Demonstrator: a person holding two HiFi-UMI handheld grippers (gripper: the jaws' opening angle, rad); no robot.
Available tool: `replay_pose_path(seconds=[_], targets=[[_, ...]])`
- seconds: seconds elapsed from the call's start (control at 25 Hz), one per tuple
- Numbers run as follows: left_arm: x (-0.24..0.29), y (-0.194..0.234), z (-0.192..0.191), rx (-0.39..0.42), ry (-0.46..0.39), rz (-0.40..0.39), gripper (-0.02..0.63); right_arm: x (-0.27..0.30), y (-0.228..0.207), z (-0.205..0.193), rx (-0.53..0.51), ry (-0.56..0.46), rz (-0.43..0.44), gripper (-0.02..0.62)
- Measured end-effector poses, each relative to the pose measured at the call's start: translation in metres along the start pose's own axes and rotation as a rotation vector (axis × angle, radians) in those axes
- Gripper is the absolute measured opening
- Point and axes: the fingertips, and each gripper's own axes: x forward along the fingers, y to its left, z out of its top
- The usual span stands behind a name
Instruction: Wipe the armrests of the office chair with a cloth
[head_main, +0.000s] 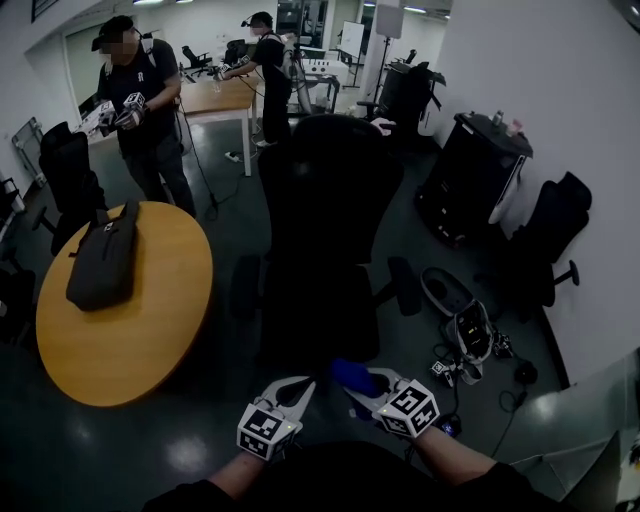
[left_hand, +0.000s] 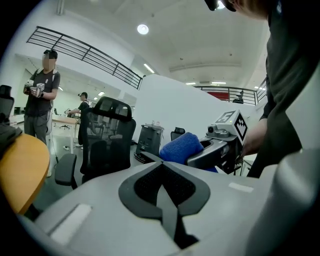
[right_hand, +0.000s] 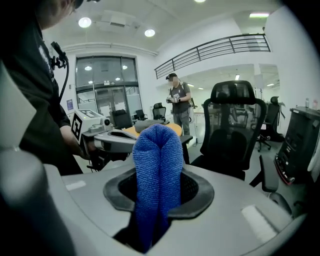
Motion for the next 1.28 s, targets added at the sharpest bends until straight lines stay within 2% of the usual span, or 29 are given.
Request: replay_pose_path(seconds=[0.16, 0.28, 0.52, 0.68, 0.88, 1.28], targets=[[-0.009, -0.012, 0.018, -0.016, -0.041, 0.016, 0.017, -0.021, 0.007, 0.014, 0.049, -0.123, -0.011, 0.13], [-0.007, -0.036, 0.042, -0.019, -0.067, -0.004, 0.017, -0.046, 0.009, 0.027, 0.081, -0.209, -0.011, 0.13], [0.016, -0.085, 0.072, 0.057, -0.079, -0.074, 0.017, -0.09, 0.005, 0.037, 0.061, -0.314, -0.022, 0.13], [0.031, -0.105, 0.071, 0.075, -0.064, -0.091, 0.017, -0.103, -0.006, 0.028, 0.067, -0.343, -0.026, 0.13], [0.037, -0.118, 0.056, 0.058, -0.022, -0.08, 0.017, -0.108, -0.009, 0.012, 0.085, -0.341, -0.006, 0.13], [0.043, -0.131, 0.053, 0.069, -0.022, -0.074, 0.017, -0.119, -0.009, 0.009, 0.066, -0.343, 0.011, 0.13]])
